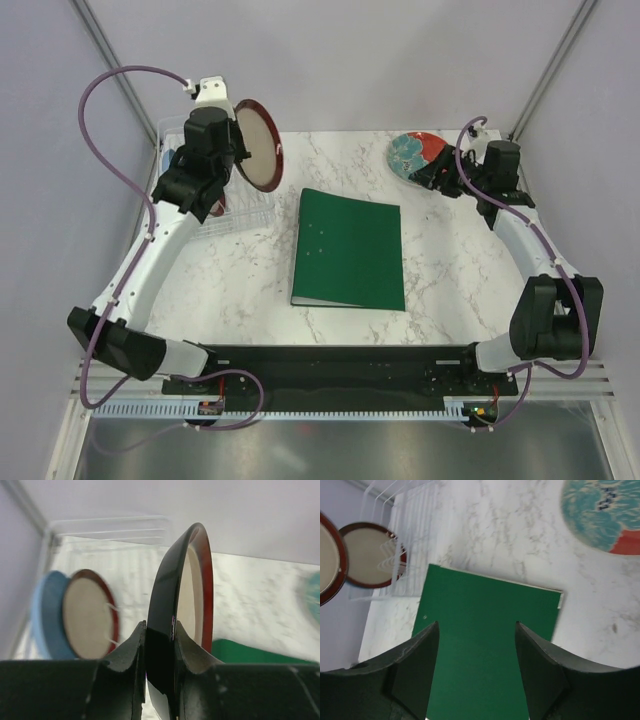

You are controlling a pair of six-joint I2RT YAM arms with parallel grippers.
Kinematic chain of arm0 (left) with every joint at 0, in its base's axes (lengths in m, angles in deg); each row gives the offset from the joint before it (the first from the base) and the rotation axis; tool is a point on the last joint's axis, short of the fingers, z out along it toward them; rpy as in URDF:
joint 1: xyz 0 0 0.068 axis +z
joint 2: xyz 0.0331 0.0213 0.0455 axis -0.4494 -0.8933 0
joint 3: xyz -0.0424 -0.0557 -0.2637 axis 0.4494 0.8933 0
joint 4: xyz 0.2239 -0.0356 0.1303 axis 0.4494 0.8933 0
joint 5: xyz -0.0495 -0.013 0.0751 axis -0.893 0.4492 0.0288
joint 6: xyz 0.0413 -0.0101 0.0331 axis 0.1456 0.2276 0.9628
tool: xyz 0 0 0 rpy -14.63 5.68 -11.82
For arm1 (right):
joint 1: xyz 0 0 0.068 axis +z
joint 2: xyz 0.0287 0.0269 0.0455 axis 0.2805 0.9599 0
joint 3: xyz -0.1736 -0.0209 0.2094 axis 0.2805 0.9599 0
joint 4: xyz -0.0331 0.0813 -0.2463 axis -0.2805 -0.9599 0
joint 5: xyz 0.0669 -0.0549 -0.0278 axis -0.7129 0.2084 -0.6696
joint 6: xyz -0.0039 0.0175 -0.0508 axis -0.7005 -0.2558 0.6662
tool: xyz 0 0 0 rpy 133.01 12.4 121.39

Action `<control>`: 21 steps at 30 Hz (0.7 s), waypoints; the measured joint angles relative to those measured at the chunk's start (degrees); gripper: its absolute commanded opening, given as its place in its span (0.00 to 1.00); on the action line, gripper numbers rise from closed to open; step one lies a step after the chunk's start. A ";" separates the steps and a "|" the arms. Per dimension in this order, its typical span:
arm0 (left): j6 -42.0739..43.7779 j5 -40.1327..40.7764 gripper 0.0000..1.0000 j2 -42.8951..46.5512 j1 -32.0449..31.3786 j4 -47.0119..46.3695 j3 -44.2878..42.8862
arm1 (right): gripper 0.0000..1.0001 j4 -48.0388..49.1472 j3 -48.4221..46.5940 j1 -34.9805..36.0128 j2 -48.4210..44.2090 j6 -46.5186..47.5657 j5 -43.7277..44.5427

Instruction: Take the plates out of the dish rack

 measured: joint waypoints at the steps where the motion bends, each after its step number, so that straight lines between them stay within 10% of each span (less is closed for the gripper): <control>1: -1.73 -2.99 0.02 1.16 -0.04 0.26 0.63 | 0.70 0.79 -0.07 1.05 -0.04 -0.63 -1.44; 21: -26.93 -39.74 0.02 7.48 -0.48 -16.46 22.53 | 0.72 23.19 2.56 15.69 2.05 -16.55 -14.82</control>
